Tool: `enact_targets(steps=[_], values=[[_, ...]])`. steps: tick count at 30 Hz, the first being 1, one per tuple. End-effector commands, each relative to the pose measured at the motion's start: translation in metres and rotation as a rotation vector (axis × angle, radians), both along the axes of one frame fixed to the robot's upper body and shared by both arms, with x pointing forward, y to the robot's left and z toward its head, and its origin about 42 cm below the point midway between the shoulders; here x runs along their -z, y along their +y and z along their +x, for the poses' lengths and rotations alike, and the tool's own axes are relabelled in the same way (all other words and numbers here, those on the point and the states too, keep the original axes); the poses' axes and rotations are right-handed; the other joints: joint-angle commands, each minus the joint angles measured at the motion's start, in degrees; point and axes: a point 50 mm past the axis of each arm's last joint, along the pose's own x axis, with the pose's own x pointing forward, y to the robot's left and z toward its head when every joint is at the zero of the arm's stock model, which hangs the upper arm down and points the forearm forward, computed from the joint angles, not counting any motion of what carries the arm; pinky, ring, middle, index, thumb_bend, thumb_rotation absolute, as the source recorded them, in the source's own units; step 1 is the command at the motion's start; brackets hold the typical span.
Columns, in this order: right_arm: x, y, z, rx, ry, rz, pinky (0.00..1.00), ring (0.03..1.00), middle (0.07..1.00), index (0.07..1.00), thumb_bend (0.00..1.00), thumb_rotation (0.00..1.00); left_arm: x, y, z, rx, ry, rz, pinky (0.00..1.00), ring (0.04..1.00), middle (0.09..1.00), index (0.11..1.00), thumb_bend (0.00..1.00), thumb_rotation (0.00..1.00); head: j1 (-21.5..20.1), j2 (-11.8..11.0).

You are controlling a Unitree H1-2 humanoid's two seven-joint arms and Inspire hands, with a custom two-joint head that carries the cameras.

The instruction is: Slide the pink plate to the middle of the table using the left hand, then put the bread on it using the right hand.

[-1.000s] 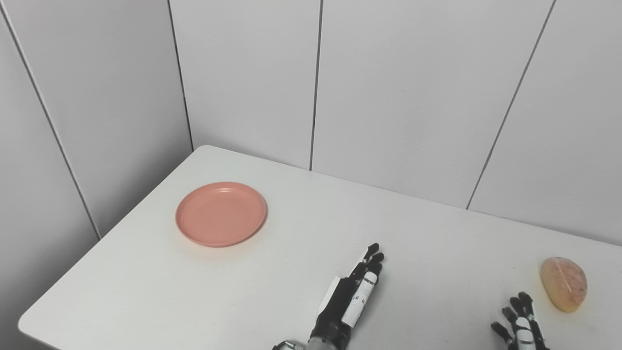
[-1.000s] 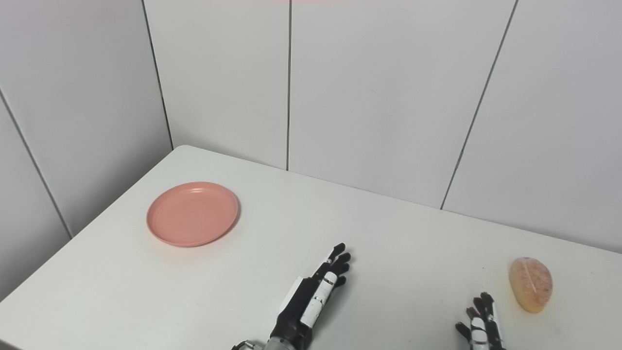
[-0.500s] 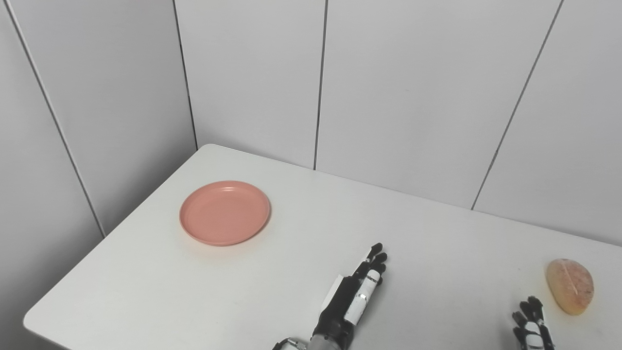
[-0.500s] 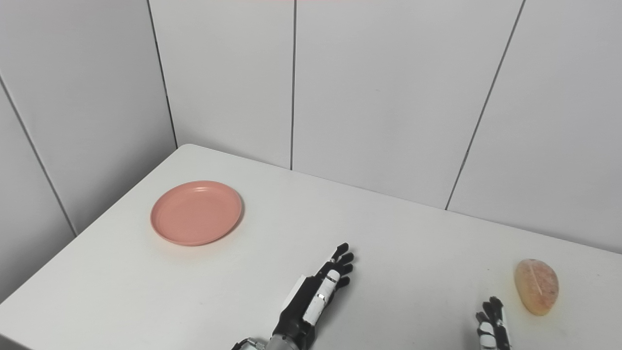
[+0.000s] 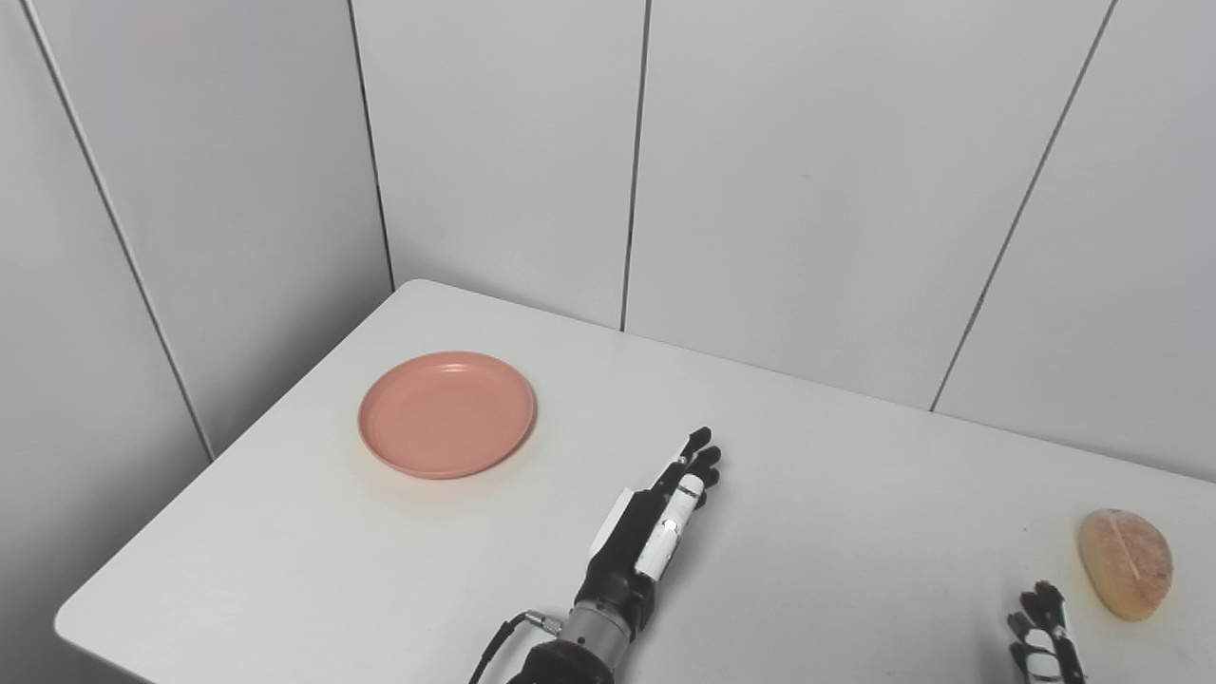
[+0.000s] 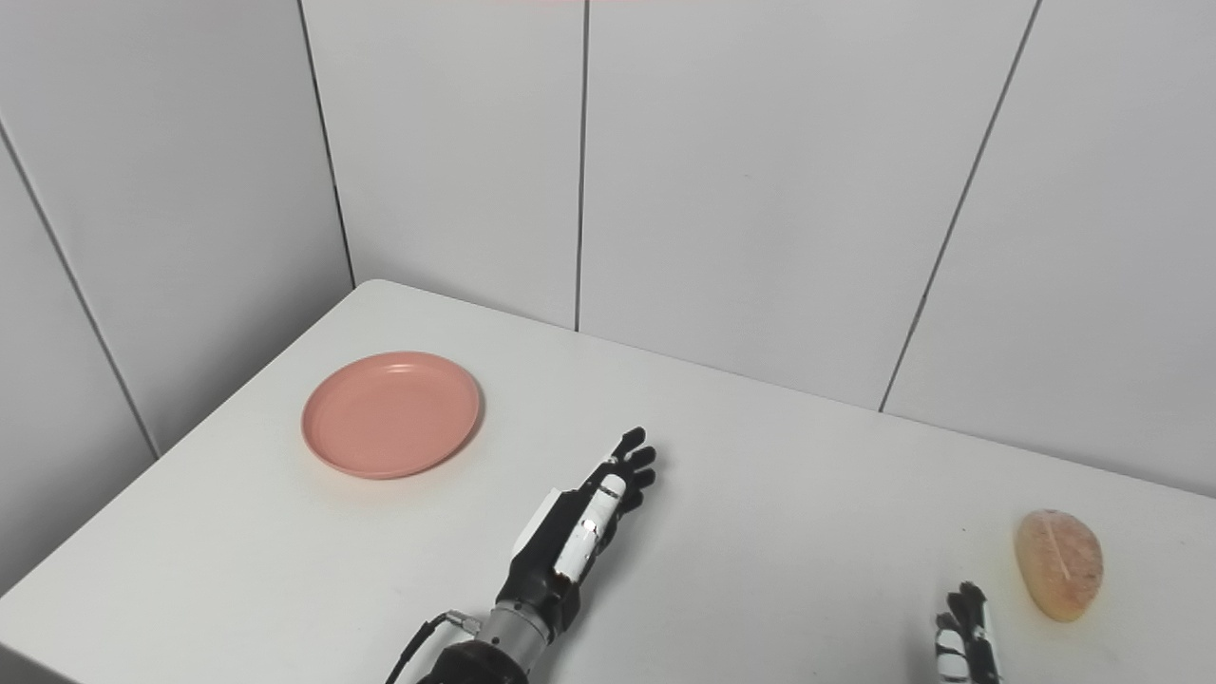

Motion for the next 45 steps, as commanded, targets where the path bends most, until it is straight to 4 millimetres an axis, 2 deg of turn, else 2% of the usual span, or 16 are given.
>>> enact_targets(steps=[1, 10, 15, 21, 30, 40, 45], values=[[-0.012, -0.001, 0.003, -0.001, -0.041, -0.009, 1.0, 0.979, 0.981, 0.992, 0.11, 1.0, -0.031, -0.001, 0.007, 0.025, -0.087, -0.013, 0.95, 0.936, 0.953, 0.937, 0.4, 1.0, 0.1, 0.1], [-0.015, -0.001, 0.002, -0.01, -0.043, -0.007, 1.0, 0.982, 0.985, 0.995, 0.09, 1.0, -0.076, 0.03, 0.02, 0.008, -0.177, 0.028, 0.96, 0.934, 0.957, 0.943, 0.41, 1.0, 0.9, 0.2], [-0.014, -0.002, 0.002, -0.018, -0.051, -0.008, 1.0, 0.986, 0.99, 1.0, 0.07, 1.0, -0.095, 0.046, 0.029, -0.033, -0.197, 0.051, 0.94, 0.925, 0.948, 0.93, 0.41, 1.0, 1.1, 0.1], [-0.016, -0.001, 0.002, -0.014, -0.052, -0.008, 1.0, 0.984, 0.988, 0.997, 0.08, 1.0, -0.119, 0.079, 0.047, -0.094, -0.235, 0.042, 0.94, 0.925, 0.939, 0.92, 0.41, 1.0, 1.3, 0.3], [-0.017, -0.002, 0.002, -0.012, -0.047, -0.001, 1.0, 0.986, 0.988, 0.998, 0.08, 1.0, -0.145, 0.113, 0.059, -0.194, -0.283, 0.049, 0.9, 0.911, 0.924, 0.907, 0.35, 1.0, 1.6, 0.4], [-0.017, -0.005, 0.002, -0.012, -0.041, 0.006, 1.0, 0.982, 0.985, 0.994, 0.08, 1.0, -0.164, 0.154, 0.067, -0.295, -0.29, 0.055, 0.88, 0.909, 0.924, 0.905, 0.36, 1.0, 2.5, 0.1], [-0.016, -0.006, 0.002, -0.013, -0.043, 0.001, 1.0, 0.987, 0.992, 1.0, 0.08, 1.0, -0.168, 0.184, 0.073, -0.358, -0.284, 0.058, 0.9, 0.916, 0.926, 0.914, 0.38, 1.0, 3.0, 0.0]])
